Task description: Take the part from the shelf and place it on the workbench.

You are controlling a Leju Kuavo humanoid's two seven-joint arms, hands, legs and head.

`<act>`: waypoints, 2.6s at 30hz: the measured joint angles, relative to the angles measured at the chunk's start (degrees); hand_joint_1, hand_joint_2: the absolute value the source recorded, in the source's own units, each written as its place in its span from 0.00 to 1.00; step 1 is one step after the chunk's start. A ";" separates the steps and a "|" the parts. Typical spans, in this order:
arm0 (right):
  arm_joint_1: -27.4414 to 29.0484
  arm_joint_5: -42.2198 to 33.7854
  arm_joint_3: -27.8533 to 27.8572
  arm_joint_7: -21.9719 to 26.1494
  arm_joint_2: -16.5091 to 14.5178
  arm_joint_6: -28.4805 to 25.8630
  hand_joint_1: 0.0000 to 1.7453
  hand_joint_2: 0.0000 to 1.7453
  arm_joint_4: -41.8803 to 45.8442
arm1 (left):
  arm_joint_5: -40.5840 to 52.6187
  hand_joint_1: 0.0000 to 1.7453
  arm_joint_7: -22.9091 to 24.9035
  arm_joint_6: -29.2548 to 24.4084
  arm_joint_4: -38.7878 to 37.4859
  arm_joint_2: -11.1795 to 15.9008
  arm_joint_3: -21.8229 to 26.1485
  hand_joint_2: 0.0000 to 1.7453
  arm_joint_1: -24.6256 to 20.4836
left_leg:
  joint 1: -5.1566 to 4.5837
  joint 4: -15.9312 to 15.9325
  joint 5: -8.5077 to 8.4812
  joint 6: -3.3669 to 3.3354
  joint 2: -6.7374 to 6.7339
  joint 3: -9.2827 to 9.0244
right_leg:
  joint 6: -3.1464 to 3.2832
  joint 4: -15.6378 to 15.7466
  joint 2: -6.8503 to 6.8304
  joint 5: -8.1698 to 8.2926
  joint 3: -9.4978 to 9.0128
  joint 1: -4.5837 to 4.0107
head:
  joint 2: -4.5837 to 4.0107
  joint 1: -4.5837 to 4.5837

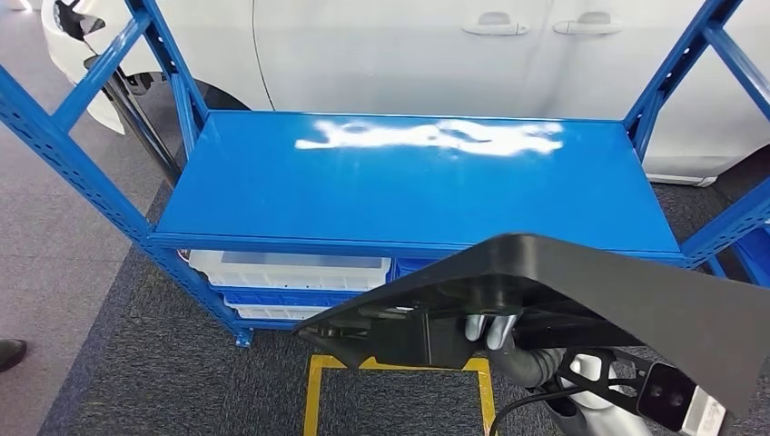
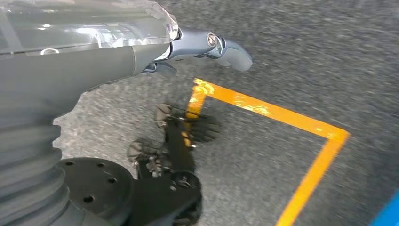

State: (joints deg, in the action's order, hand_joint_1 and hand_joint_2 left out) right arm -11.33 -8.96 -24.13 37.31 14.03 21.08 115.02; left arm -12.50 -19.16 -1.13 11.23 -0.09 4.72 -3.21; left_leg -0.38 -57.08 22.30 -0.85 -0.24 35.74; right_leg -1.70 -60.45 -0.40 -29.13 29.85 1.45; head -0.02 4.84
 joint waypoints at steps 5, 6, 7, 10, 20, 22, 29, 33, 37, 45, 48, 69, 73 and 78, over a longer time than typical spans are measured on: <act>-0.20 0.08 0.28 0.00 0.09 -0.42 1.00 1.00 0.25 | 0.23 0.00 8.51 -1.99 -0.10 0.26 -0.01 1.00 0.31 | 0.29 -1.58 0.39 1.77 0.06 1.66 | 2.23 2.89 0.09 0.48 -0.32 -0.49 | 0.00 0.02; -0.26 0.02 0.38 0.00 0.11 -0.42 1.00 1.00 0.24 | 0.27 0.00 9.55 -2.17 -0.14 0.32 -0.01 1.00 0.44 | 0.41 -3.61 2.40 2.10 0.08 2.48 | 2.73 2.97 -0.01 1.01 0.18 -0.48 | 0.00 0.02; -0.32 -0.02 0.45 0.00 0.14 -0.42 1.00 1.00 0.24 | 0.28 0.00 10.06 -2.26 -0.16 0.33 -0.02 1.00 0.54 | 0.51 -6.90 5.12 2.37 0.10 3.56 | 3.06 2.97 -0.09 1.50 0.76 -0.58 | 0.00 0.02; -0.31 -0.05 0.51 0.00 0.15 -0.42 1.00 1.00 0.23 | 0.30 0.00 10.45 -2.44 -0.17 0.36 -0.01 1.00 0.63 | 0.56 -17.27 10.30 2.64 0.11 5.91 | 3.39 2.91 -0.19 3.02 2.74 -1.03 | 0.00 0.01; -0.86 -1.06 2.51 0.00 0.15 0.14 1.00 1.00 0.09 | 0.04 0.00 15.75 -4.29 -0.22 0.80 0.01 1.00 0.67 | -0.44 2.40 4.36 -0.27 0.49 -7.51 | 1.52 2.66 -0.09 5.70 6.02 -0.77 | 0.00 0.02; -1.07 -1.60 3.59 0.00 0.14 0.90 1.00 1.00 -0.09 | -0.07 0.00 16.35 -4.68 -0.24 0.78 0.02 1.00 0.74 | -0.18 2.77 3.10 -0.87 0.15 -6.58 | 1.20 -1.56 0.05 1.31 7.56 -0.69 | 0.00 0.01; -0.29 -1.10 4.35 0.00 0.03 4.67 1.00 1.00 -0.66 | -0.88 0.00 14.52 -4.37 -0.24 0.05 0.60 1.00 0.87 | 0.02 -0.20 0.34 -0.24 0.04 -0.10 | -0.31 -6.78 0.04 -0.15 3.59 0.33 | 0.00 0.01; -0.77 -1.85 4.44 0.00 0.04 4.16 1.00 1.00 -1.02 | -0.26 0.00 14.12 -4.21 -0.24 -0.18 0.96 1.00 0.87 | 0.02 -1.96 -0.80 1.03 0.10 1.75 | 0.95 1.18 0.41 -1.76 -1.13 -0.24 | 0.00 0.03; -1.05 -2.28 4.71 0.00 0.10 3.72 1.00 1.00 -1.13 | 0.24 0.00 14.09 -3.88 -0.26 -0.18 0.98 1.00 1.09 | 0.56 -5.00 2.92 2.37 0.35 3.52 | 2.85 1.41 0.07 0.80 1.32 -0.25 | 0.00 0.03; -0.68 -1.54 4.73 0.00 0.15 2.78 1.00 1.00 -0.87 | 1.07 0.00 13.88 -3.45 -0.26 -0.11 0.98 1.00 0.86 | 0.32 -9.30 6.88 1.80 0.55 -3.89 | 2.73 1.28 -0.01 6.82 8.51 -0.83 | 0.00 0.03; -0.34 -1.60 4.80 0.00 0.15 2.61 1.00 1.00 0.09 | 1.65 0.00 13.52 -3.00 -0.26 0.18 0.98 1.00 0.60 | -0.30 0.77 8.84 0.89 0.77 -10.71 | 1.78 1.79 -0.08 8.82 8.93 -0.65 | 0.00 0.03; 0.82 -4.20 7.26 0.00 0.00 5.49 1.00 1.00 2.88 | 1.85 0.00 12.45 -2.83 -0.26 0.97 1.57 1.00 0.65 | 0.15 -7.40 4.26 2.26 0.03 5.45 | 4.00 3.26 -0.37 0.77 -0.64 -1.13 | 0.00 0.02; 1.31 -4.25 7.26 0.00 0.00 6.23 1.00 1.00 2.88 | 1.50 0.00 12.42 -2.88 -0.26 0.96 2.10 1.00 0.79 | 0.60 -17.52 7.08 3.08 0.03 6.41 | 3.77 3.15 -0.38 3.26 2.58 -1.11 | 0.00 0.02; 1.91 -3.74 7.27 0.00 0.00 6.64 1.00 1.00 3.13 | 1.37 0.00 12.22 -2.85 -0.26 0.96 2.73 1.00 0.75 | 0.40 -0.56 5.26 2.05 0.29 -6.87 | 2.60 2.92 -0.38 5.24 4.60 -1.22 | 0.00 0.02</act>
State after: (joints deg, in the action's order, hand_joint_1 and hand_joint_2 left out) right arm -9.42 -12.69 -16.86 37.31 14.03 27.72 118.15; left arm -11.13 -6.94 -3.98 10.97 0.87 7.45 -2.46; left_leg 0.01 -57.64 27.56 1.20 0.05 28.87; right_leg 0.90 -57.52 -0.78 -23.89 34.44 0.23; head -0.02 4.86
